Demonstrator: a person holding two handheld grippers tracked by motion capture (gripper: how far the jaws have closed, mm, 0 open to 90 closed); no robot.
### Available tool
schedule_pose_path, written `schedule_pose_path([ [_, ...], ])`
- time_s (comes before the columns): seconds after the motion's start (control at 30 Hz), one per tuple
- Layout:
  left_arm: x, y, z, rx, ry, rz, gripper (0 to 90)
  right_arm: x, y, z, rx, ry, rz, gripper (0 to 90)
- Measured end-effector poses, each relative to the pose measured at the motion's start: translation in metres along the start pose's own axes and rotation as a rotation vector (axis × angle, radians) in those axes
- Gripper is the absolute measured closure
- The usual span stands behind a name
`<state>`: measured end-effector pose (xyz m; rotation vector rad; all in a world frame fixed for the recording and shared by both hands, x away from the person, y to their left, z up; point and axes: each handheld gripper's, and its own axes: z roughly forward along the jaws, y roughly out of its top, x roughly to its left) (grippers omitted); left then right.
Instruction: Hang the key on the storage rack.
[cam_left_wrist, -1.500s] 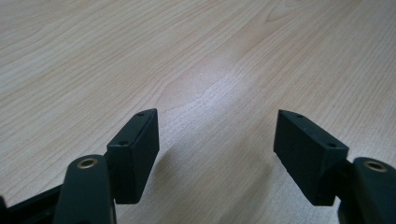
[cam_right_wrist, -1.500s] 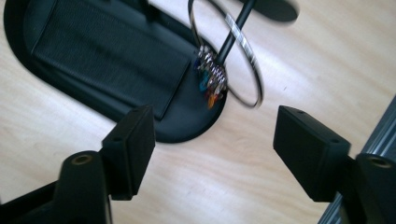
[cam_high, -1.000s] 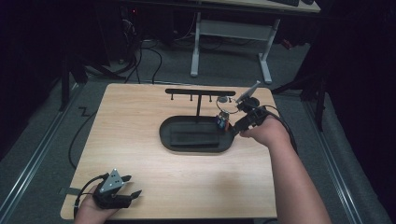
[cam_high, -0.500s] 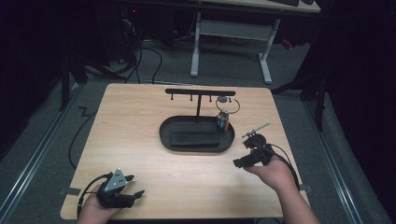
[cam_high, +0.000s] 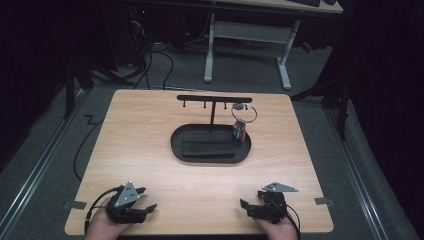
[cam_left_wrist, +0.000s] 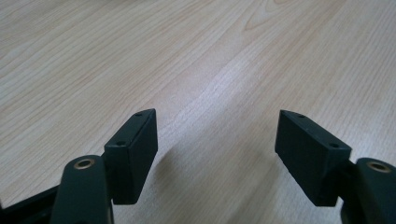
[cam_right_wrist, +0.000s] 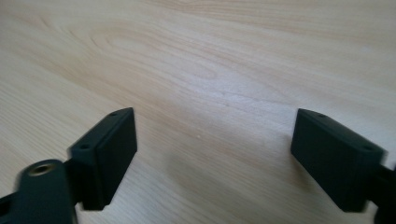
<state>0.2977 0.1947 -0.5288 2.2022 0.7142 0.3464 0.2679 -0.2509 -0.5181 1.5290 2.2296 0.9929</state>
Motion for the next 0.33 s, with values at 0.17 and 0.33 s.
schedule_pose_path([
  [0.17, -0.005, 0.0033, -0.0004, -0.004, 0.003, 0.0, 30.5, 0.002, -0.0044, -0.0068, -0.08, -0.054, -0.03, 17.9],
  [0.33, -0.0059, 0.003, -0.0054, -0.007, 0.009, 0.003, 32.6, 0.003, -0.0026, -0.0066, -0.104, -0.063, -0.033, 17.9],
])
